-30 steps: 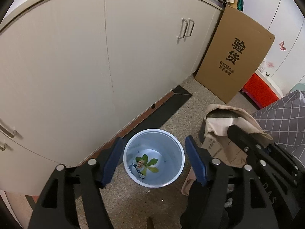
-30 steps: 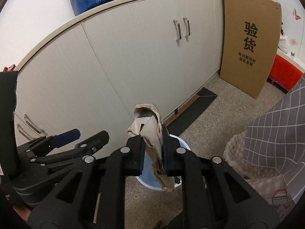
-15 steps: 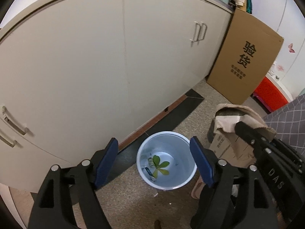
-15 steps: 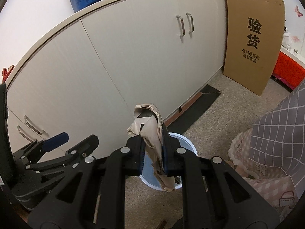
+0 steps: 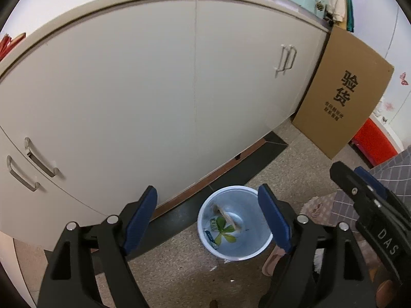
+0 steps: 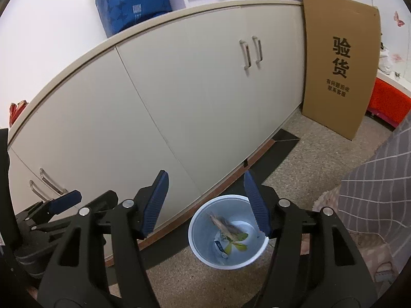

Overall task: Collect trash
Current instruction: 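Move both tools back toward the table, then grasp the white plastic bag with the left tool while the right tool grasps the olive tissue box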

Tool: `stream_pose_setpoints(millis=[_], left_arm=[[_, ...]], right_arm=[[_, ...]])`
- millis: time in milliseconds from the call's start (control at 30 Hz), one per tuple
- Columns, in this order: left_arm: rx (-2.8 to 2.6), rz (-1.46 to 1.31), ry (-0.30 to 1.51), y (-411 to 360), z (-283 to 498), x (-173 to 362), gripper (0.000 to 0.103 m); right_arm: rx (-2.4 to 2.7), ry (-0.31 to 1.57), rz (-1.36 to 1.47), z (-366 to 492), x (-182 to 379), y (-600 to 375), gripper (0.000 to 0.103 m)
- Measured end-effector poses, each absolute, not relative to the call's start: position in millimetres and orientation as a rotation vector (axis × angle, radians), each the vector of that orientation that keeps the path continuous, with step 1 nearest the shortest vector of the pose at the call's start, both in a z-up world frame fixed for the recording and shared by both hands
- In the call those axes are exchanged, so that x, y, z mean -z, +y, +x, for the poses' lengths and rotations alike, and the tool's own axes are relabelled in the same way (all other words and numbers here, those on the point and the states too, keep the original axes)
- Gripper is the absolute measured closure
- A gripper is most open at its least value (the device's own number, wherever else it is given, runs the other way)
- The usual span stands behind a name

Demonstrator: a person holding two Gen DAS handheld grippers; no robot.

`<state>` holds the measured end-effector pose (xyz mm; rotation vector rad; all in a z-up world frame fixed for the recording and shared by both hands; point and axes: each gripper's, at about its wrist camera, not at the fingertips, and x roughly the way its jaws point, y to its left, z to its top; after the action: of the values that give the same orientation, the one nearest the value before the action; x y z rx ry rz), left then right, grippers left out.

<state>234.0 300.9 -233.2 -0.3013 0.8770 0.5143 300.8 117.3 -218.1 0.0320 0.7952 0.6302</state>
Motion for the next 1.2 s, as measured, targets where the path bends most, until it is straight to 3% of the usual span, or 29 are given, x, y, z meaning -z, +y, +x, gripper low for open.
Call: stream_pose_setpoints(millis=[333, 767, 933, 1200], left_arm=[[-0.359, -0.249, 0.798, 238, 236, 190, 0.024], [0.083, -0.112, 0.704, 57, 278, 121, 0.021], [0.231, -0.023, 0.724, -15, 303, 119, 0.021], [0.306, 0.063, 0.791, -67, 348, 141, 0.022]], right_arm=[[-0.521, 0.700, 0.103, 280, 158, 36, 0.040], [-0.215, 0.536, 0.190, 266, 75, -139, 0.030], [-0.117, 0.562, 0.183, 275, 67, -201, 0.021], [-0.065, 0.611, 0.223, 290, 75, -248, 0.017]])
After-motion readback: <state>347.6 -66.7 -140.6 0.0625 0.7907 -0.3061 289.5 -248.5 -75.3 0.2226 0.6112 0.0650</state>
